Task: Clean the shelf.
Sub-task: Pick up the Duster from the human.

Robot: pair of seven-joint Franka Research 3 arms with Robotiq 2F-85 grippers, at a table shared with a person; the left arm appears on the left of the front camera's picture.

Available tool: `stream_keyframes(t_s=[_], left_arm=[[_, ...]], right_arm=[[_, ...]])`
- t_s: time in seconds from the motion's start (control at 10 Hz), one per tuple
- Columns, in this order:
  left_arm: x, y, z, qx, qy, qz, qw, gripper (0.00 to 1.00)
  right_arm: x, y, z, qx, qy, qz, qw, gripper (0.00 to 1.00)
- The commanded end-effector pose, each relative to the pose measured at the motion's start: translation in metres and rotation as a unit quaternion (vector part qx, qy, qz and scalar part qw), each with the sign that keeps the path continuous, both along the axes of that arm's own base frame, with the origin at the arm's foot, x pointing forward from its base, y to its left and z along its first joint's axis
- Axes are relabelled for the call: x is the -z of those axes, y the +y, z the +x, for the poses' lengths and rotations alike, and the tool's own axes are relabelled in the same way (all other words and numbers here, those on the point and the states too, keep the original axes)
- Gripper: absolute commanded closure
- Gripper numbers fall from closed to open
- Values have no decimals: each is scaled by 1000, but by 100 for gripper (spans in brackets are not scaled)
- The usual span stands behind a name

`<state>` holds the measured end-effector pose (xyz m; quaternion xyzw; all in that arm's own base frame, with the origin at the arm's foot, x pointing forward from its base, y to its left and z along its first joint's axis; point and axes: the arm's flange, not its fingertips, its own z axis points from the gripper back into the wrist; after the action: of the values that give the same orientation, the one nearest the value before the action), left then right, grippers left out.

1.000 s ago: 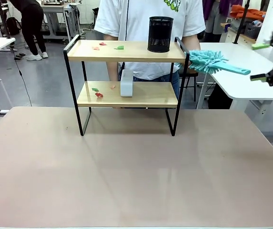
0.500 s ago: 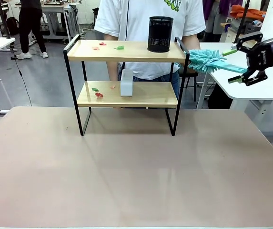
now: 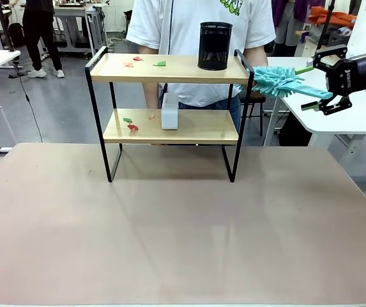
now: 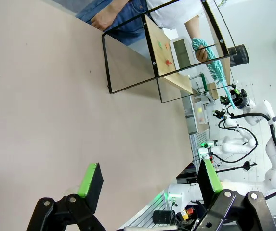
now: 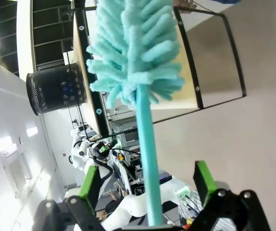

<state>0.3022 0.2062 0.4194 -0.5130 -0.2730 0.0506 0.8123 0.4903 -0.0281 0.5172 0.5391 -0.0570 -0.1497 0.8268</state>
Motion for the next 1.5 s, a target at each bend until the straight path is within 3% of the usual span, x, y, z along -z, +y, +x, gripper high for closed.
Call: stream_keyframes(t_s=[0.0,0.5,0.6,0.7,0.8,0.9,1.0,1.4], left_arm=[[1,-1,0,2,-20,-5,1000,0],[1,-1,0,2,-20,-5,1000,0],[1,-1,0,2,-20,-5,1000,0],[1,-1,0,2,-20,-5,1000,0],[1,-1,0,2,-20,-5,1000,0],[1,-1,0,2,-20,-5,1000,0],[1,-1,0,2,-20,-5,1000,0],[1,-1,0,2,-20,-5,1000,0]], right_arm=[[-2,7,10,5,-5,7,1000,0],[-1,5,9,16,-4,6,1000,0],[-1,4,9,18,-7,7,1000,55],[0,3,8,17,-8,7,1000,56],[1,3,8,19,-9,8,1000,100],[2,3,9,20,-10,10,1000,61],[3,3,9,23,-9,10,1000,100],[3,2,11,25,-9,8,1000,100]])
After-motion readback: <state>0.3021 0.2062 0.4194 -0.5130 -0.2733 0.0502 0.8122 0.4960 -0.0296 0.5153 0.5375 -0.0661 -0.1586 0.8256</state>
